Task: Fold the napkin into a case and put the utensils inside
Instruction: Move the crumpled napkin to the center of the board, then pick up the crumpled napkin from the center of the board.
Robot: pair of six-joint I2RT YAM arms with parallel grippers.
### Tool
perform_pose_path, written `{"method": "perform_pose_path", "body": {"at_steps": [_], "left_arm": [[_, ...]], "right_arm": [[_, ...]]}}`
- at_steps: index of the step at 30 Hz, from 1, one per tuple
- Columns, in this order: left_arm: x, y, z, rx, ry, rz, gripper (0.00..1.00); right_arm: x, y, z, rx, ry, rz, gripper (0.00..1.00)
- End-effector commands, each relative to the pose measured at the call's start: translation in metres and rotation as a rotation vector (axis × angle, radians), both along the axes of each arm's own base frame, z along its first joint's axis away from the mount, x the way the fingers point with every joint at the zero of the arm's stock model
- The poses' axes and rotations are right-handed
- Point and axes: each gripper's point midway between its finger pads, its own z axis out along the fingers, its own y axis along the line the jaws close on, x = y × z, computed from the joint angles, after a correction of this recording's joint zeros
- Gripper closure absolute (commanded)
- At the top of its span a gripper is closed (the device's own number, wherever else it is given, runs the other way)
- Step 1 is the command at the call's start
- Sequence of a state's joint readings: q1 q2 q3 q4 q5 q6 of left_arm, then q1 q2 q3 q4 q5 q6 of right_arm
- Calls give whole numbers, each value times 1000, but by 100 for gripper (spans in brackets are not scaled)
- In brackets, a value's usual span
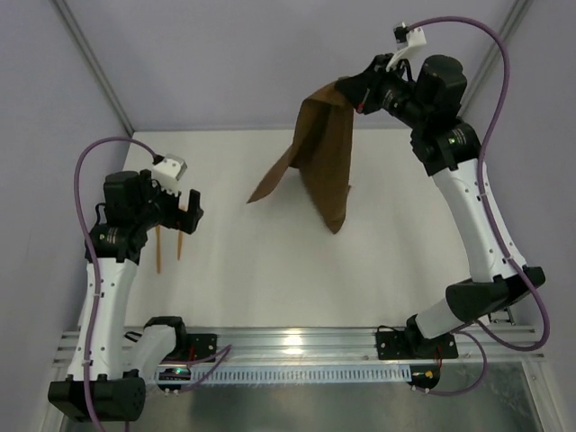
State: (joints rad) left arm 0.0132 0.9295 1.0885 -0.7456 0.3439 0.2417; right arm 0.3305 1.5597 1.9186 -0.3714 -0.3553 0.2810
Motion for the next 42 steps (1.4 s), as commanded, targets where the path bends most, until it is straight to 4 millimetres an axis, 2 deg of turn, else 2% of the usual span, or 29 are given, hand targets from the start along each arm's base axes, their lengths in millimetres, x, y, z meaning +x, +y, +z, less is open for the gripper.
{"method": "perform_pose_path", "body": {"at_steps": [1,2,3,4,5,6,7,8,9,10,11,12,13,14,15,16,18,19,21,22,24,25,29,35,37,41,42], "left_arm": [[5,-14,27,-42,-77,-70,1],[6,-17,27,-51,-77,-91,1],[6,-20,27,-58,-75,-103,1],[8,-22,24,-65,-65,-116,1],[9,-25,22,-74,-61,-134,3],[8,-32,19,-96,-47,-171,5],[11,-34,9,-104,-13,-182,7],[7,-46,-2,-94,17,-238,9],[6,-51,-12,-75,43,-262,9],[4,-55,-24,-43,70,-286,9],[6,-57,-42,2,114,-296,8],[0,-67,-66,101,148,-349,9],[-5,-72,-82,166,172,-381,9],[-10,-80,-100,222,211,-428,10],[-25,-103,-114,280,220,-532,10],[-32,-100,-134,367,248,-558,11],[-45,-111,-156,445,276,-632,11],[-54,-122,-166,494,265,-687,10],[-59,-130,-177,534,259,-730,10],[-64,-140,-181,551,236,-774,10],[-65,-148,-189,576,231,-794,6],[-62,-157,-190,572,206,-801,5],[-71,-193,-195,508,195,-880,2],[-78,-200,-226,535,287,-905,4],[-88,-203,-233,513,324,-951,5],[-88,-203,-244,533,316,-945,5],[-86,-202,-246,543,316,-935,8]], "right_arm": [[-17,3,2,48,40,71,97],[-21,5,-16,50,86,112,97],[-21,-3,-21,60,101,117,97],[-28,-7,-18,98,100,123,97],[-25,-11,-53,105,184,118,97],[-19,-25,-64,127,213,78,97],[-16,-30,-73,169,236,61,97],[-13,-35,-106,181,285,36,97],[-13,-36,-128,185,343,21,97],[-10,-36,-145,188,366,10,97],[-8,-37,-186,181,458,-6,97],[-5,-37,-205,177,495,-22,97],[-4,-39,-224,172,536,-32,97],[-3,-39,-259,164,616,-44,97],[-2,-40,-271,165,639,-50,97],[-2,-39,-283,161,660,-52,97],[-2,-38,-310,157,717,-56,97],[-4,-37,-317,157,738,-48,97],[-5,-35,-330,155,768,-42,97],[-3,-35,-330,159,756,-37,97],[-3,-35,-335,150,759,-41,97],[-3,-37,-337,146,761,-48,97],[-3,-42,-339,121,752,-71,97],[-7,-46,-343,89,762,-91,97],[-8,-47,-342,80,761,-93,97],[-7,-49,-335,69,744,-102,97],[-7,-50,-333,68,739,-107,97]]}}
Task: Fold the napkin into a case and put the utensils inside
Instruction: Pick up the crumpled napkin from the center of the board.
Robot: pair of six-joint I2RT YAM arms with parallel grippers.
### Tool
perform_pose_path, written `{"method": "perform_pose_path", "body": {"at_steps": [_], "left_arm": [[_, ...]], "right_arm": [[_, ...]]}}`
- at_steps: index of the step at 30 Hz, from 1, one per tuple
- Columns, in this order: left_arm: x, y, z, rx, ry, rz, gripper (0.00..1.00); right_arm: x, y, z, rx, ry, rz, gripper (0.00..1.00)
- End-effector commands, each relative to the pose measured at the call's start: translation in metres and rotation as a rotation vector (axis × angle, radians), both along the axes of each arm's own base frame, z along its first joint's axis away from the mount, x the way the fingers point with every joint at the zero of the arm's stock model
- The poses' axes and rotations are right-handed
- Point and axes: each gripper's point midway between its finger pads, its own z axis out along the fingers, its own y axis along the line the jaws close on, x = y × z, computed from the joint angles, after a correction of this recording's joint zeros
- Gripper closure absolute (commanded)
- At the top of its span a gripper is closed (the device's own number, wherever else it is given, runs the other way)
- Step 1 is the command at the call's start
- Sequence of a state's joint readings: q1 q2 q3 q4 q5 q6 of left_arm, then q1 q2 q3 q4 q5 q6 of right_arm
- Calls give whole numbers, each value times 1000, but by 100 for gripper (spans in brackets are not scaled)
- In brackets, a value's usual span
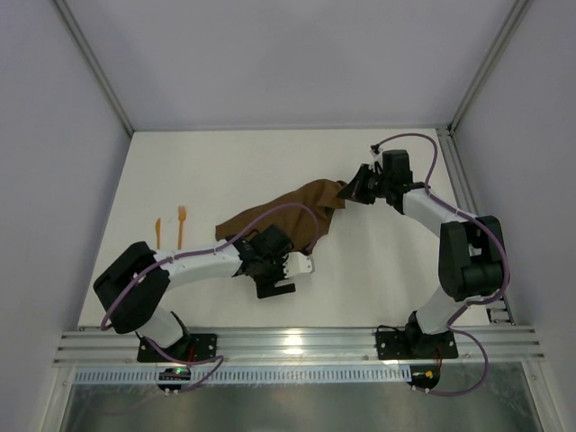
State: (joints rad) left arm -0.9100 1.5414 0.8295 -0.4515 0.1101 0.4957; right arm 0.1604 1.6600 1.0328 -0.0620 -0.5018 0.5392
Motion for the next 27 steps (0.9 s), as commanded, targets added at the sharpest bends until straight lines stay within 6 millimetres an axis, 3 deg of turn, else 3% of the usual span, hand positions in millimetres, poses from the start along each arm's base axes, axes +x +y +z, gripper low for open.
{"method": "perform_pose_path", "body": {"at_steps": [1,2,4,5,7,8,9,11,15,16,18,19,21,23,24,27], "left_arm": [[3,-6,-12,5,-11,3,12],[3,-4,-16,22,-13,7,17],[5,3,-21,60,-26,9,38],[5,7,-23,76,-30,9,56],[12,17,-21,121,-79,25,76],[16,21,-20,133,-104,40,95],[21,22,-12,121,-138,55,100],[37,33,-2,133,-218,105,100],[84,53,53,33,-395,288,100],[94,58,83,-33,-456,332,100],[113,77,127,-108,-537,422,100],[115,83,162,-176,-599,442,100],[115,98,207,-194,-647,471,100],[103,106,228,-191,-622,472,100],[102,107,256,-230,-653,491,100],[95,122,294,-245,-695,552,100]], "right_arm": [[4,-2,30,-20,-89,-2,97],[3,-3,31,-22,-88,-1,97],[2,-3,37,-24,-105,-2,97],[2,-4,40,-27,-109,-2,97],[2,-5,50,-31,-133,-6,97],[0,-7,53,-36,-134,-9,97],[0,-7,58,-43,-148,-7,97],[-2,-10,75,-51,-183,-13,97],[-10,-12,113,-54,-264,-13,97],[-15,-13,133,-54,-315,-10,97],[-25,-10,153,-47,-351,9,97],[-29,-7,172,-34,-393,24,97],[-45,4,213,-7,-479,68,97],[-61,9,239,-9,-527,93,97],[-68,13,263,5,-575,107,97],[-94,15,305,44,-645,137,97]]}}
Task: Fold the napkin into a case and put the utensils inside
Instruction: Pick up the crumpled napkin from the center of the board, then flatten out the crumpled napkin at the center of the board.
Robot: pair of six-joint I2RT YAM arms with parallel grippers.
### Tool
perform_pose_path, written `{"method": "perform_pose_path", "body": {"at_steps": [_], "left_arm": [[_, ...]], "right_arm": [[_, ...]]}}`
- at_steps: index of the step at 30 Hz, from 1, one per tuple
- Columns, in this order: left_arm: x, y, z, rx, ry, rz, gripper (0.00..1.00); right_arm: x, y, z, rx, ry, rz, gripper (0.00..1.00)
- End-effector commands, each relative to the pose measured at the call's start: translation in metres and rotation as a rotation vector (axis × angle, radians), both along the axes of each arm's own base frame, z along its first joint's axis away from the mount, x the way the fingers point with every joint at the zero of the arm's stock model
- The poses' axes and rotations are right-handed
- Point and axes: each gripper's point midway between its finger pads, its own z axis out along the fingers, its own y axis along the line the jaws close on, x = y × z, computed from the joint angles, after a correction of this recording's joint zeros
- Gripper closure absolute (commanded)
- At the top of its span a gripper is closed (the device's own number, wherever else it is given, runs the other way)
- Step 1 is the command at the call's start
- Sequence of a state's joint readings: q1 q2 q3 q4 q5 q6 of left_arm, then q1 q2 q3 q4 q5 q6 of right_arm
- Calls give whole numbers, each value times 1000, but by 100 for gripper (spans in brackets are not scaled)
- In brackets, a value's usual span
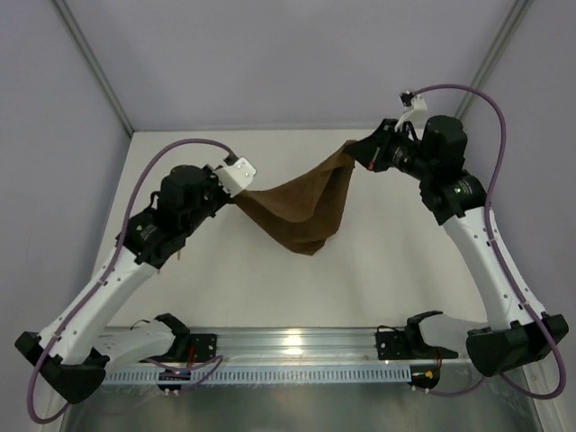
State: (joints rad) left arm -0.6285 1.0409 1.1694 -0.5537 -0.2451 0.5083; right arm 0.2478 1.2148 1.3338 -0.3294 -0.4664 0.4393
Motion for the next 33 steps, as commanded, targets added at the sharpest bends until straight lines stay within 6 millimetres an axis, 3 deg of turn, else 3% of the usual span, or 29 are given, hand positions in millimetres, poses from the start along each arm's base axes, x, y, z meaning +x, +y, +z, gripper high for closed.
{"method": "perform_pose_path", "body": {"at_steps": [1,2,3,4,5,7,8,11,13,15,16,17,19,20,22,23,25,26,28,29,30,31,32,33], "left_arm": [[-22,35,38,37,4,95,100],[-27,43,57,25,-29,117,100],[-31,51,74,14,-60,136,100],[-38,60,89,18,-78,150,100],[-47,72,130,-38,-163,180,100],[-62,85,165,-83,-237,185,100],[-73,94,192,-128,-302,194,100],[-83,107,228,-191,-396,222,100],[-74,105,231,-186,-391,244,100],[-62,102,231,-172,-396,274,100],[-48,95,225,-146,-380,286,100],[-39,90,227,-148,-396,293,100],[-21,81,222,-115,-392,298,100],[-4,71,215,-99,-374,296,100],[17,76,221,-113,-391,337,100],[40,69,208,-83,-355,352,100],[64,78,208,-81,-350,404,100],[86,74,193,-52,-315,420,100],[105,80,193,-49,-326,458,100],[121,76,182,-33,-305,463,100],[129,77,180,-33,-307,475,100],[137,80,181,-37,-309,489,100],[140,81,193,-61,-335,499,100],[151,81,189,-61,-329,508,100]], "right_arm": [[-46,0,82,41,-169,70,97],[-57,-2,94,44,-184,77,97],[-77,-7,124,61,-259,80,97],[-88,-9,136,68,-286,83,97],[-99,-12,145,74,-306,83,97],[-126,-18,169,97,-371,85,97],[-132,-19,173,105,-374,87,97],[-135,-19,179,136,-372,87,97],[-125,-18,181,141,-363,76,97],[-98,-11,174,136,-320,73,97],[-91,-10,184,147,-336,75,97],[-66,-4,174,143,-291,76,97],[-40,-8,180,159,-283,51,97],[-11,-6,171,183,-231,37,97],[17,-15,176,212,-234,9,97],[45,-15,160,232,-169,-5,97],[67,-20,165,242,-175,-35,97],[79,-20,162,236,-170,-45,97],[111,-20,157,231,-158,-70,97],[122,-19,157,232,-158,-76,97],[124,-20,173,242,-198,-81,97],[151,-20,152,240,-150,-107,97],[158,-22,154,249,-157,-114,97],[159,-23,166,263,-187,-114,97]]}}
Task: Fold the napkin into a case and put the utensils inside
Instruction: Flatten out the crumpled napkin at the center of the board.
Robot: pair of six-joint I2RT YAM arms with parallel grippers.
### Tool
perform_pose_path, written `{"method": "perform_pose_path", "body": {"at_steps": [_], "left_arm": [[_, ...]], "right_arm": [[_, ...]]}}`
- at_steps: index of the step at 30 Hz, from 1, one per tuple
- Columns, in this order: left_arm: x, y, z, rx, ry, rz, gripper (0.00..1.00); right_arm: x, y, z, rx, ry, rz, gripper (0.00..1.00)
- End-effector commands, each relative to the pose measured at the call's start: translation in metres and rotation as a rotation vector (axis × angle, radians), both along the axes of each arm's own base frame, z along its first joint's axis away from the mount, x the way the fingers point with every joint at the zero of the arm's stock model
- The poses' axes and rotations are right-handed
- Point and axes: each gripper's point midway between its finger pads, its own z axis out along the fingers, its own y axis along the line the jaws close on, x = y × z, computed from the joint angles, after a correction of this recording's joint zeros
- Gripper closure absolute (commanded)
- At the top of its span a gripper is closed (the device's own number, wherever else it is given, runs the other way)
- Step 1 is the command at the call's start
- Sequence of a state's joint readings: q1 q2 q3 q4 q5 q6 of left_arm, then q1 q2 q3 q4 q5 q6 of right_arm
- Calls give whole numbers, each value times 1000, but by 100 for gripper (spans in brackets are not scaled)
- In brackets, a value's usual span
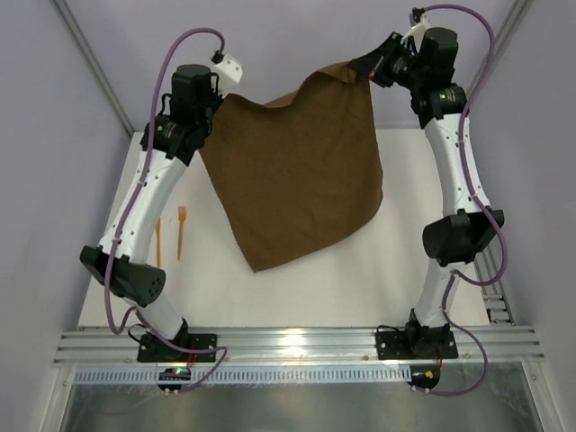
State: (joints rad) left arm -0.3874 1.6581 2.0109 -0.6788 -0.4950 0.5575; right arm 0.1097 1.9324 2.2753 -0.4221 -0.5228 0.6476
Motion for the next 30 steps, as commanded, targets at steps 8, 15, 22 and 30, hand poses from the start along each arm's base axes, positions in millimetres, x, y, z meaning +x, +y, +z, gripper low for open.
{"method": "perform_pose_path", "body": {"at_steps": [8,15,22,30], "left_arm": [[-1,16,110,-145,-314,24,100],[-1,-2,46,-83,-189,-98,100],[-41,-20,-110,-93,133,-245,100],[-141,-37,-270,-87,546,-511,100]], "right_arm": [[-22,-28,106,46,-281,-69,97],[-11,-48,25,-190,-188,-155,97],[-59,-33,-178,-349,146,-92,97],[-157,-33,-341,-269,512,-89,97]]}}
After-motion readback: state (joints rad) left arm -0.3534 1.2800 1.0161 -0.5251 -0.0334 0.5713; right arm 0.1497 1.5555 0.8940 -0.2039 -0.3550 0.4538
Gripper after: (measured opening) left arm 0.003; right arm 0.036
